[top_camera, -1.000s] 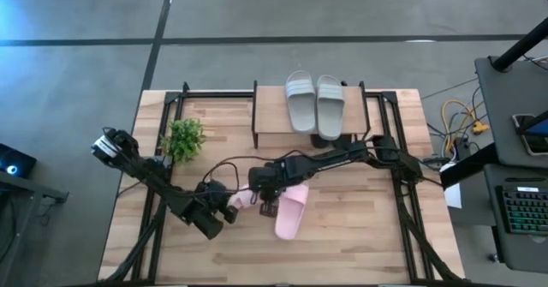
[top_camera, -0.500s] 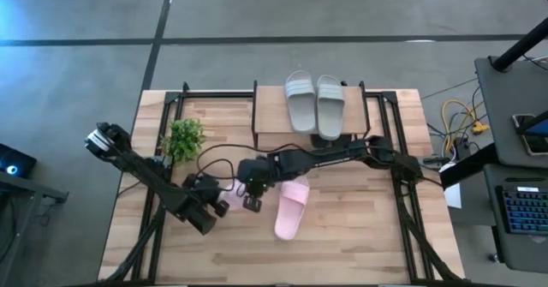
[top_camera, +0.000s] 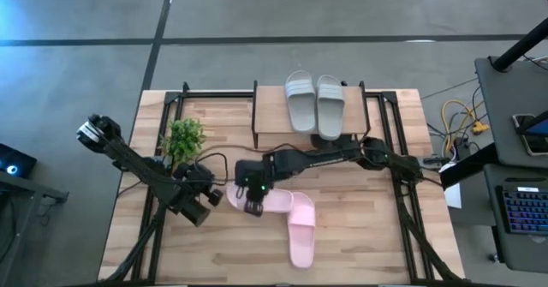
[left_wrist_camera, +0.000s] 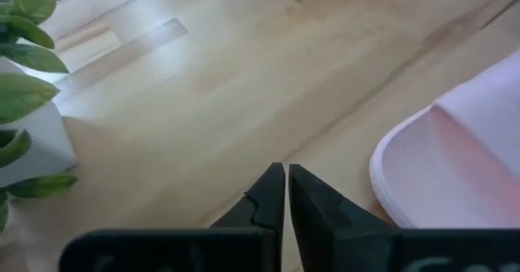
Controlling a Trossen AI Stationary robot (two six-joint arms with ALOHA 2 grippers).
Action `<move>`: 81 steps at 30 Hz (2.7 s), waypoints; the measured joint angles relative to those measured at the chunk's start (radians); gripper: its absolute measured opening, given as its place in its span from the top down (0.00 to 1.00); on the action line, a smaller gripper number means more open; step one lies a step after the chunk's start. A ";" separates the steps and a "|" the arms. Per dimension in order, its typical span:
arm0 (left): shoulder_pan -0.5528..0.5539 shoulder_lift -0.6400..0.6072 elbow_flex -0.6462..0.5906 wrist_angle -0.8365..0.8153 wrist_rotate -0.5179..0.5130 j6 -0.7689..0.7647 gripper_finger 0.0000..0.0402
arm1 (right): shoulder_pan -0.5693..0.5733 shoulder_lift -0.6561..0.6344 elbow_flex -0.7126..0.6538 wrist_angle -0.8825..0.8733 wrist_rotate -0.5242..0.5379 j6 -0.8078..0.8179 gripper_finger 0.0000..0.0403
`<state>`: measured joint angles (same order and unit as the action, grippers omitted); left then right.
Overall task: Pick and place slides into the shelf
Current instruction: Move the right pink slipper to the left side of the other pink slipper
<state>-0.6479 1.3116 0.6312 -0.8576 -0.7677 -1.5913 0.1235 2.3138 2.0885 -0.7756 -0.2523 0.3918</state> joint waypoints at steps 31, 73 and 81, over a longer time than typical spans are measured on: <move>0.008 0.246 0.001 0.458 0.155 0.114 0.98 | -0.060 -0.002 -0.104 -0.272 0.197 -0.257 0.97; 0.140 0.095 -0.001 0.574 0.551 0.419 0.98 | -0.058 -0.010 -0.080 -0.353 0.170 -0.164 0.97; 0.158 0.187 -0.001 0.654 0.524 0.471 0.98 | -0.047 -0.011 -0.080 -0.360 0.104 -0.164 0.97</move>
<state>-0.4902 1.4987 0.6304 -0.2034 -0.2441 -1.1207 0.0762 2.3032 2.0083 -1.1358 -0.1483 0.2274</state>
